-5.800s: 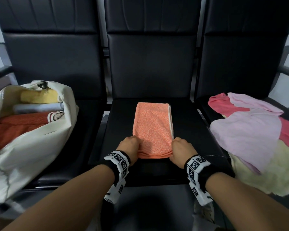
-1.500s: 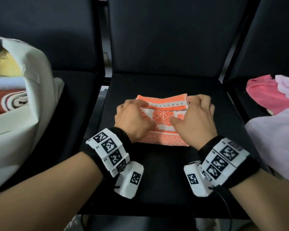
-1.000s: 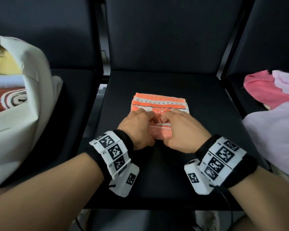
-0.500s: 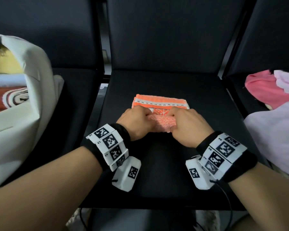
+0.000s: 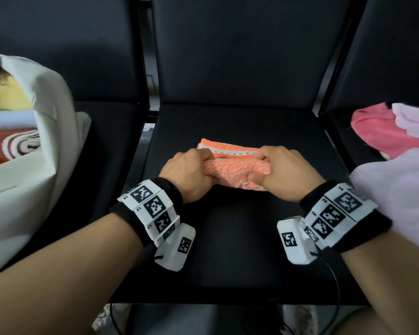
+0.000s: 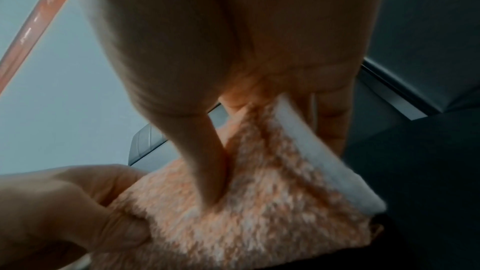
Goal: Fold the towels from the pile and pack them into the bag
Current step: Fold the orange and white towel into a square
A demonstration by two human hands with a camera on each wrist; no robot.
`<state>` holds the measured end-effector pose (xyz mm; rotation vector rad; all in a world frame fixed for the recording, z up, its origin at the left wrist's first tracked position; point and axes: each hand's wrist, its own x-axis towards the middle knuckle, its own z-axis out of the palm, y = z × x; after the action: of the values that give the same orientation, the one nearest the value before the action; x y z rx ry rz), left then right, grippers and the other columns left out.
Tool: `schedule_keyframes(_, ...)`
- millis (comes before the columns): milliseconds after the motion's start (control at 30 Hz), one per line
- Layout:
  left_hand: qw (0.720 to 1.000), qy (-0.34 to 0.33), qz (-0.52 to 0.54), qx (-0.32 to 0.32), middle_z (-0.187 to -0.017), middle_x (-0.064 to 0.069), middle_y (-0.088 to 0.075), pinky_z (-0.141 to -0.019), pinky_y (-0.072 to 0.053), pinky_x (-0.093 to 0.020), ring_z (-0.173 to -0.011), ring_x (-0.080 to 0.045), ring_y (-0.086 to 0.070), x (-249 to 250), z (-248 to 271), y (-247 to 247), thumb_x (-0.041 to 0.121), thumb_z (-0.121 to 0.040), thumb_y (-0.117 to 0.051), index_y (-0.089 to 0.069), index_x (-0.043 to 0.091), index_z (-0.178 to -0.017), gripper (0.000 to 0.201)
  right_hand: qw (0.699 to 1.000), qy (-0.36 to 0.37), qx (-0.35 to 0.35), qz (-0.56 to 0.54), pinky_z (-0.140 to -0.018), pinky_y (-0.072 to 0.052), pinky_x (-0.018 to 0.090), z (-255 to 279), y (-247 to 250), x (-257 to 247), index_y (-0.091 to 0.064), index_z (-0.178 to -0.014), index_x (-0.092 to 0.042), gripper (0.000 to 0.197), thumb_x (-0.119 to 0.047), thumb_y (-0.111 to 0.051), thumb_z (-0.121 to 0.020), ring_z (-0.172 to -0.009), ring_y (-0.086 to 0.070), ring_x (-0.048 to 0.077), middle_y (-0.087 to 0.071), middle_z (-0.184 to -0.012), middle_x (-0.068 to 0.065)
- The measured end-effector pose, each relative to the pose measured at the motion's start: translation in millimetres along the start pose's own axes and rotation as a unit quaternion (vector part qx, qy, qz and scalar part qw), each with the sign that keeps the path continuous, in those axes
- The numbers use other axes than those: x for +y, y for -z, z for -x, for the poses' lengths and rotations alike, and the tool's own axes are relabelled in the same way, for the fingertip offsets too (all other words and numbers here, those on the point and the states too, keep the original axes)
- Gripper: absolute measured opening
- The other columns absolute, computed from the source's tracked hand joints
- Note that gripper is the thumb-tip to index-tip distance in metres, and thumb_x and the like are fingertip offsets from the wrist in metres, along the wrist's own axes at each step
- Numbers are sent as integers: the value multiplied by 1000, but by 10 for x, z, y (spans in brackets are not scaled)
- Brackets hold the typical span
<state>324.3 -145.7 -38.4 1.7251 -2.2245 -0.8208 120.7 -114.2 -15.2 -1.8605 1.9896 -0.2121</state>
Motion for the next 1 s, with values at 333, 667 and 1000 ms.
schedule_keyframes(333,999,-2,40,26,-104,-3,-70,-79,-38,-31,-104,-30,-61,47,-6,20,33,-90,-66,-62,27,-109,21,1000,6,-12,5,-89,-43,30,-39,41,110,-59,-131,-21,50,-40,-76,-87,-121,-56,22,-62,-129,1)
schedule_keyframes(667,994,52,82,50,-107,-2,-67,-92,-52,-43,-102,-27,-62,-30,-86,36,45,-89,-68,-57,32,-107,25,999,-24,6,-44,-65,-47,26,-80,32,121,-64,-115,-15,43,-50,-67,-91,-82,-62,8,-67,-96,-1)
schedule_keyframes(1000,994,76,66,50,-123,-4,-60,-95,-50,-42,-113,-24,-58,-85,-125,-39,49,-91,-69,-55,26,-118,38,996,-73,16,-50,-78,-52,34,-104,-41,102,-63,-116,-14,49,-53,-71,-88,-92,-62,18,-66,-104,2)
